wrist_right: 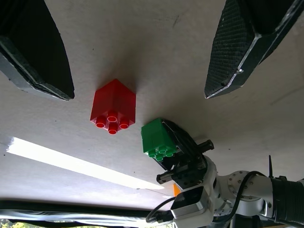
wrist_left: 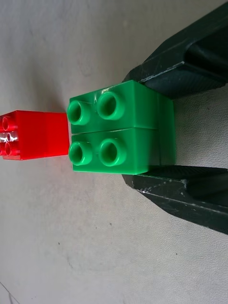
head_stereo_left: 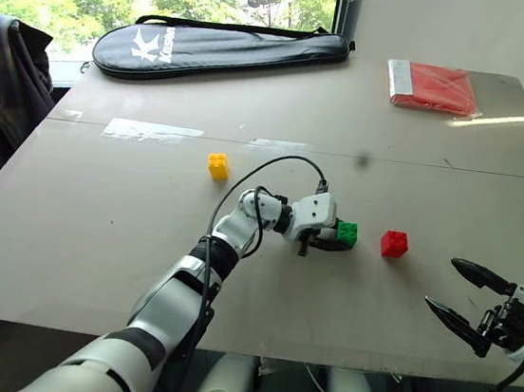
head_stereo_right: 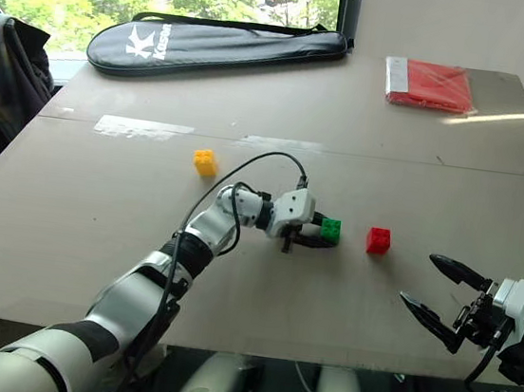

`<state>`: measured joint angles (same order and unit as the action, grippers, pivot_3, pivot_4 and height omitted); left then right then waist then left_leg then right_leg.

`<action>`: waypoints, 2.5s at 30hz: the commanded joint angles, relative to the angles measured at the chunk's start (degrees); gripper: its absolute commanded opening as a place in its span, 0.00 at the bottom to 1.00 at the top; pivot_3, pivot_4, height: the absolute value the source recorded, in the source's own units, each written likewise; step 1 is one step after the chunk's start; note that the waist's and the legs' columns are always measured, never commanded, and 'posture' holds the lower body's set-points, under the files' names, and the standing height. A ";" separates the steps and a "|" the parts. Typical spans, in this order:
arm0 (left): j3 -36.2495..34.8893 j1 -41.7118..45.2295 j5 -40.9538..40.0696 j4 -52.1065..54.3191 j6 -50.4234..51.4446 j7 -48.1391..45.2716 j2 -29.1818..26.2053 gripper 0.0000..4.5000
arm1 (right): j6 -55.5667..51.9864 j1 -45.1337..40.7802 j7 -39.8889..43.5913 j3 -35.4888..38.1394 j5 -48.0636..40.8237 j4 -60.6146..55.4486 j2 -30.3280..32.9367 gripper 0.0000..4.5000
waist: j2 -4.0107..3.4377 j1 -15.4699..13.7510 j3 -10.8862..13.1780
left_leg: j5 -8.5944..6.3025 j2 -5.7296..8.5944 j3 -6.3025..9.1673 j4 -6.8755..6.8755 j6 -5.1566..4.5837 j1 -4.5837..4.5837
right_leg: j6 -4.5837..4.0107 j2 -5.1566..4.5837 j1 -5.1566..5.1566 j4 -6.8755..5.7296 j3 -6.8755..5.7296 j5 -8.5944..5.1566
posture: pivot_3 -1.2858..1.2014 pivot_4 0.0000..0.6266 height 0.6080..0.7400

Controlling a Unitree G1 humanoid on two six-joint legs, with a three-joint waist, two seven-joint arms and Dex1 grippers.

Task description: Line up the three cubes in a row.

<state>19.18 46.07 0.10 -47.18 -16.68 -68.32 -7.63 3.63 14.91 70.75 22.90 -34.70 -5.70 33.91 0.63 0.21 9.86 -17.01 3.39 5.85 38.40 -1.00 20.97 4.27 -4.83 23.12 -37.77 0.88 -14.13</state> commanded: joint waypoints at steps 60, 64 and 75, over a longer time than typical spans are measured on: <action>-32.14 -23.64 -10.47 46.41 25.88 32.45 -17.18 0.80 | -8.57 -11.61 -5.26 -4.30 -7.71 -9.37 -0.38 1.00 | -0.07 -0.44 -0.03 | 0.03 -0.12 0.05 0.06 0.06 0.08 | -0.01 -0.01 0.14 -0.07 0.06 0.03 | 0.52 0.24 0.94; -32.02 -27.18 -8.36 47.81 26.63 38.45 -16.49 0.80 | -7.46 -10.77 -4.40 -3.96 -6.88 -7.61 -0.51 1.00 | -0.07 -1.13 -0.04 | 0.02 -0.10 0.04 0.05 0.06 0.08 | -0.01 -0.02 0.14 -0.07 0.06 0.03 | 0.52 0.24 0.94; -25.13 -28.68 -3.67 44.81 27.92 49.12 -8.78 0.80 | -5.61 -6.92 -4.13 -1.79 -6.69 -8.14 -0.57 1.00 | -0.06 -1.00 -0.04 | 0.02 -0.04 0.03 0.05 0.05 0.08 | -0.01 -0.06 0.13 -0.09 0.04 0.03 | 0.52 0.24 0.94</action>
<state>-6.52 17.68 -4.35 -3.11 11.50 -20.55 -16.48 -3.11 7.77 66.84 19.12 -40.70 -11.83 33.36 0.56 -0.79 9.82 -16.99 3.36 5.86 38.44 -0.95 21.05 4.27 -4.90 23.25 -37.86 0.92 -14.10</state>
